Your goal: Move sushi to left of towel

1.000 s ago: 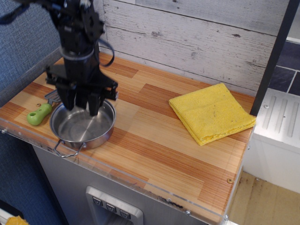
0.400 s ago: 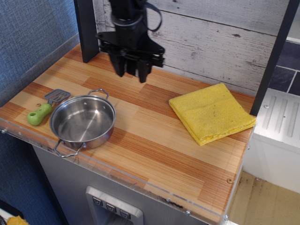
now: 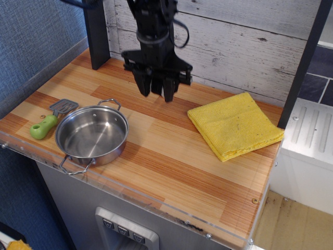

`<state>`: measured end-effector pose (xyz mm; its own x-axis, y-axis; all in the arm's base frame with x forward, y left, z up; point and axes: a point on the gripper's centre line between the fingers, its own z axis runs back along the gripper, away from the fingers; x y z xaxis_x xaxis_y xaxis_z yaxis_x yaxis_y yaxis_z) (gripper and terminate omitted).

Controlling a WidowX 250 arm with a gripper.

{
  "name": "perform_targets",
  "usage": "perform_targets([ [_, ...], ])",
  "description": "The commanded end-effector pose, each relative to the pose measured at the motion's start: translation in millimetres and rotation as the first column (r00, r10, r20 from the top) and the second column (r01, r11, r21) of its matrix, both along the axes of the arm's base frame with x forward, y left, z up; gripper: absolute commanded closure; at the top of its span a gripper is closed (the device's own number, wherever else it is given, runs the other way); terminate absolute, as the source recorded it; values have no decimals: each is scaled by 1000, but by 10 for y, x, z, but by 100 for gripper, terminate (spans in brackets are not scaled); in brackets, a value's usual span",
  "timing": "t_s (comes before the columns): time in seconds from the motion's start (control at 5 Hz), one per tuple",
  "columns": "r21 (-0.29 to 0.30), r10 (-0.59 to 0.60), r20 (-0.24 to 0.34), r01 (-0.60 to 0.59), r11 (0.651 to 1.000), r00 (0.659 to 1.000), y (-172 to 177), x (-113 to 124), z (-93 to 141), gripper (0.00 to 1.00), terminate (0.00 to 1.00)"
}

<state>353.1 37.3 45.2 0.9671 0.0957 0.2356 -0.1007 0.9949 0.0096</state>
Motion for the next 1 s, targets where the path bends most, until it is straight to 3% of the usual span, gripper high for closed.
perform_targets([
  [0.0, 14, -49, -6, 49, 999, 999, -200, 193, -87, 100, 0],
  [0.2, 6, -57, -10, 57, 998, 998, -291, 302, -113, 100, 0],
  [0.4, 2, -33, -21, 33, 999, 999, -314, 303, -112, 0, 0],
  [0.8, 8, -3, -15, 3, 1000, 1000, -249, 257, -44, 0, 0],
])
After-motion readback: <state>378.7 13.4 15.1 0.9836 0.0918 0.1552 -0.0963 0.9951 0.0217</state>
